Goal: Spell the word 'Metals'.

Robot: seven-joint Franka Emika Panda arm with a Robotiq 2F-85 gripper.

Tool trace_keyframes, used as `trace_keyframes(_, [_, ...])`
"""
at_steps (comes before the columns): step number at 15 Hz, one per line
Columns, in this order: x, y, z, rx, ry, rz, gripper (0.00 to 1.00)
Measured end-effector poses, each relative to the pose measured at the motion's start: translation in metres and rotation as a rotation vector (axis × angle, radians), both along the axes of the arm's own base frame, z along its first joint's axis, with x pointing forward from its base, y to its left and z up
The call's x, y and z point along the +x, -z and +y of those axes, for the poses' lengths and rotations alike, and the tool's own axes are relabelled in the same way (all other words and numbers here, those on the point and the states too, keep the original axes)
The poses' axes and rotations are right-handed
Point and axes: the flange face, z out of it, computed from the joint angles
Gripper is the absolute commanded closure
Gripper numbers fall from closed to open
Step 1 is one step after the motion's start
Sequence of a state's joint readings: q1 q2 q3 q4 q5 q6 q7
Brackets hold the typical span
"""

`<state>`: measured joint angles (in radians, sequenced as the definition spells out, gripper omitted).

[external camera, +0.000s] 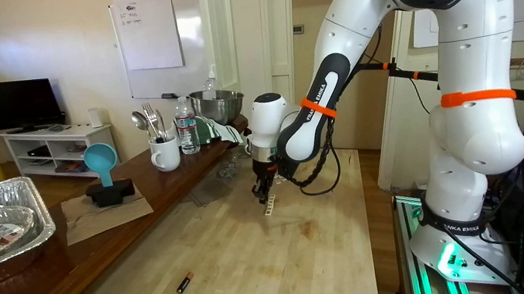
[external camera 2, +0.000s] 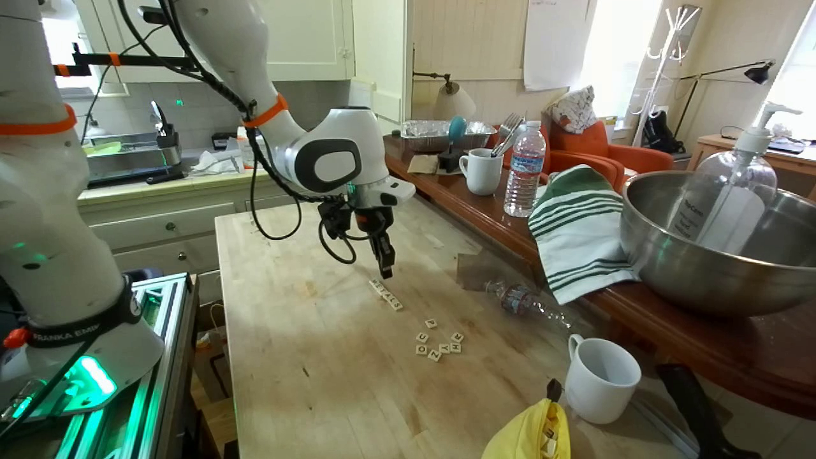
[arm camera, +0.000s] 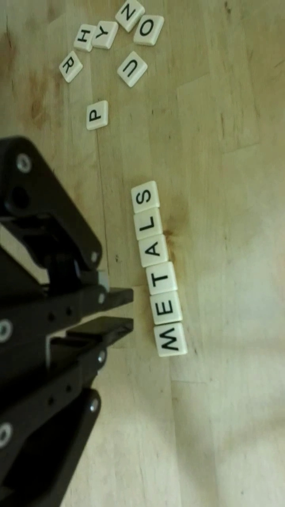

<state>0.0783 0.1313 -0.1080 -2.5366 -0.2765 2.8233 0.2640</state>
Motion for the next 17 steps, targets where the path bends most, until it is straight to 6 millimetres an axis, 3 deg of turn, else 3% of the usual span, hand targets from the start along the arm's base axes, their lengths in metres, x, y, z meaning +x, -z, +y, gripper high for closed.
trace_keyframes(7, [0.0,-0.017,-0.018,-0.005,-0.031,0.008,0.01])
trace_keyframes(17, [-0.005,-0.029,-0.031,-0.01,-0.079,0.065,0.0])
